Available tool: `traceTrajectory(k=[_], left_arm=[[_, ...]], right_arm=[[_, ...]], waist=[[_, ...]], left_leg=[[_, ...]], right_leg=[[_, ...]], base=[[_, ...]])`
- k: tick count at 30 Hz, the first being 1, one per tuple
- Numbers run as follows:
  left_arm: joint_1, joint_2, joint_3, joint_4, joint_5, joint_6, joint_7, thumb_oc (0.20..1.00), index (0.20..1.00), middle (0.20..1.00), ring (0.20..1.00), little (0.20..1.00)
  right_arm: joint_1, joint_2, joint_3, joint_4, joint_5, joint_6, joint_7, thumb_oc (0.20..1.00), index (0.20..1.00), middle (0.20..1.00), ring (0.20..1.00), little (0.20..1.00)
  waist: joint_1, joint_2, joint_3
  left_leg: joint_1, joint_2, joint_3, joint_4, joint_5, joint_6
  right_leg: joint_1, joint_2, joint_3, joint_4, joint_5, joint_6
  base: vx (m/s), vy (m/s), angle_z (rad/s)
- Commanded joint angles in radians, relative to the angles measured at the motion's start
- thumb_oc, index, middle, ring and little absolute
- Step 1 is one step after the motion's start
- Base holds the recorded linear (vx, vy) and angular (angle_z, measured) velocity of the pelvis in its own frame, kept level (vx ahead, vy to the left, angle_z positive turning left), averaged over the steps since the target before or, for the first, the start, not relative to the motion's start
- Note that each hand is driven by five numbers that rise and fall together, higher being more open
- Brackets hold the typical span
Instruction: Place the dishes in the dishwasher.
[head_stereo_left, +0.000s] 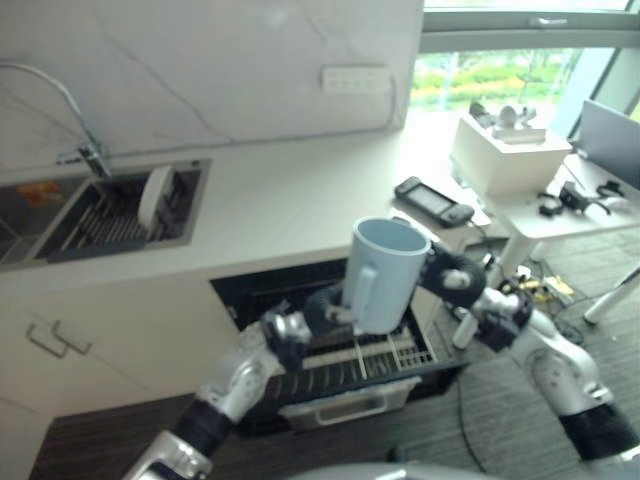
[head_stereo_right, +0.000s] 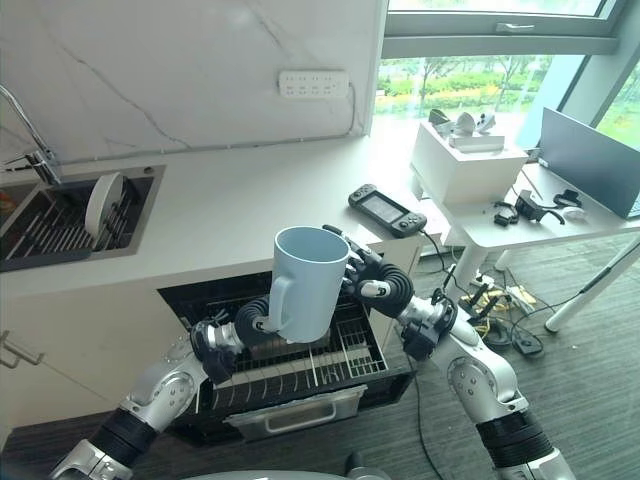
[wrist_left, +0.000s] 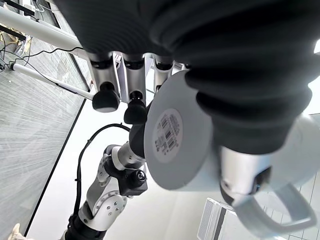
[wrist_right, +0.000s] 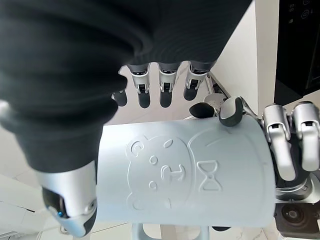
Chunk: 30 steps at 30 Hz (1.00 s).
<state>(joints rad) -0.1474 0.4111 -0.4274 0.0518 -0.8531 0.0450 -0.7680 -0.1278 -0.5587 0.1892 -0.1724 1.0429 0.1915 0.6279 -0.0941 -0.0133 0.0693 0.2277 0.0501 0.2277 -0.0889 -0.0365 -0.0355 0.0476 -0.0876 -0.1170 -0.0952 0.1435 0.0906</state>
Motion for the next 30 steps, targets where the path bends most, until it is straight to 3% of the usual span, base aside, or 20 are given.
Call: traceTrajectory(k=[1,24,30], left_arm=[[-0.027,0.006,0.02,0.002,-0.049,-0.054,-0.013,0.2,0.2,0.2,0.2,0.2],[-0.049,0.035,-0.016,0.004,0.05,-0.124,0.032,0.2,0.2,0.2,0.2,0.2],[-0.052,0.035,-0.028,0.001,0.07,-0.116,0.04,0.2,0.2,0.2,0.2,0.2]], right_arm=[[-0.064,0.007,-0.002,-0.07,0.044,-0.031,0.019,1.0,1.0,1.0,1.0,1.0],[-0.094,0.033,0.084,-0.066,-0.016,-0.01,-0.025,1.0,1.0,1.0,1.0,1.0],[-0.104,0.042,0.108,-0.079,-0.021,-0.017,-0.038,1.0,1.0,1.0,1.0,1.0]], waist=[[0.007,-0.028,0.0],[0.016,-0.024,0.004],[0.021,-0.025,0.008]], left_leg=[[0.005,0.048,-0.007,0.002,-0.043,-0.004],[0.003,0.045,-0.021,0.002,-0.041,0.0],[0.004,0.045,-0.026,0.002,-0.041,0.002]], right_leg=[[0.026,-0.105,-0.005,0.024,-0.045,0.106],[0.026,-0.103,0.003,0.022,-0.042,0.109],[0.026,-0.105,0.001,0.025,-0.043,0.111]], base=[[0.0,0.0,0.0],[0.0,0.0,0.0],[0.0,0.0,0.0]])
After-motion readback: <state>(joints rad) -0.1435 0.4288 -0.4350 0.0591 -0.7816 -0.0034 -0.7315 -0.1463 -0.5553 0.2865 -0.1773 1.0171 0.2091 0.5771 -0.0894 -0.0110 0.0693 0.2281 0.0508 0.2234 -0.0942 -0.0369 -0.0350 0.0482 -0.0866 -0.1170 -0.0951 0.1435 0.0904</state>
